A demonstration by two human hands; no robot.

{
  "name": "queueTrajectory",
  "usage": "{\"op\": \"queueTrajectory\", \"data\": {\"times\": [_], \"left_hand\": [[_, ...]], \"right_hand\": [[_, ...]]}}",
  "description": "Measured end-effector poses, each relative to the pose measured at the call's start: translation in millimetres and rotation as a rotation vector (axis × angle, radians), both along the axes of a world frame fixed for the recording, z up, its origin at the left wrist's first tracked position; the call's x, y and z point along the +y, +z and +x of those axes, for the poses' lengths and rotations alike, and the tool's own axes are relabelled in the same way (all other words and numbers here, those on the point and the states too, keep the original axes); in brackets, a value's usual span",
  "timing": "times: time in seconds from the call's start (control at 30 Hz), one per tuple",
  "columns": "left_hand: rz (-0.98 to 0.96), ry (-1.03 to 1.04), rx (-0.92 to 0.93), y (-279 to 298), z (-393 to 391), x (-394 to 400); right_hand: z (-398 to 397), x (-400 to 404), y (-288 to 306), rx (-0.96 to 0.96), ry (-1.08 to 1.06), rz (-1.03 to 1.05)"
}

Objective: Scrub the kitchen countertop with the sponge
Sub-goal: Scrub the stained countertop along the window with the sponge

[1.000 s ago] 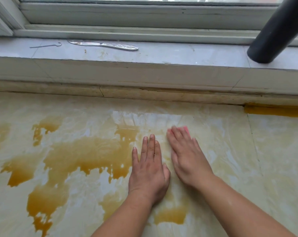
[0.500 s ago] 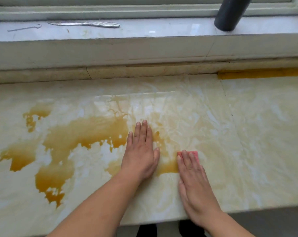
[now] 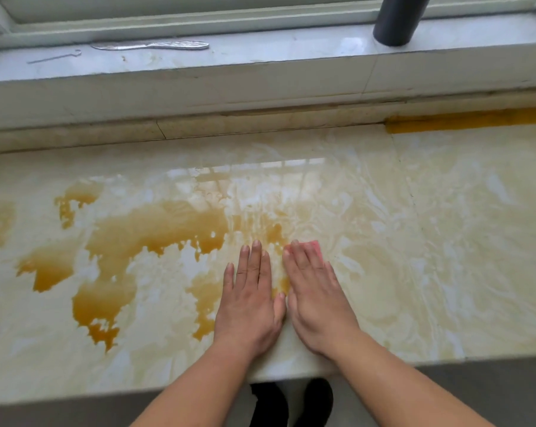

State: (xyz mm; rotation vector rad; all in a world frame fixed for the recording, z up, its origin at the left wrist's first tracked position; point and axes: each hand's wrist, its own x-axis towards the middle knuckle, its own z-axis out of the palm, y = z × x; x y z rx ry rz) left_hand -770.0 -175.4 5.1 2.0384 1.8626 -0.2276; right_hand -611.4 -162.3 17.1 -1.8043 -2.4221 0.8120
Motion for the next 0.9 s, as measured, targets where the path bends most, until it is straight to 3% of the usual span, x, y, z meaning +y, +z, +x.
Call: {"op": "queueTrajectory", "data": {"times": [0.13,0.33,0.57,0.77,0.9], "left_hand": [[0.003,-0.003,0.037,-0.7,0.2,0.9],[0.026,0.006,0.044,-1.3,1.4,0.0],[0.032,0.005,0.041,-0.1,0.5,0.0],[0.030,0.005,0.015,-2.0,0.3,-0.4],[0.022,-0.002,0.017,-3.5,-0.1,1.0]], "right_hand": [[-16.3,53.7,4.8,0.025,-0.003,-0.021],[13.3,-21.1,0.6,0.025,0.064,0.034],[-35.2,100.4,7.8,0.039,0.024,-0.027],[12.1,-0.6,2.4,0.081,0.106,0.051],[0.2,36.5,0.7,0.032,0.050,-0.009]]}}
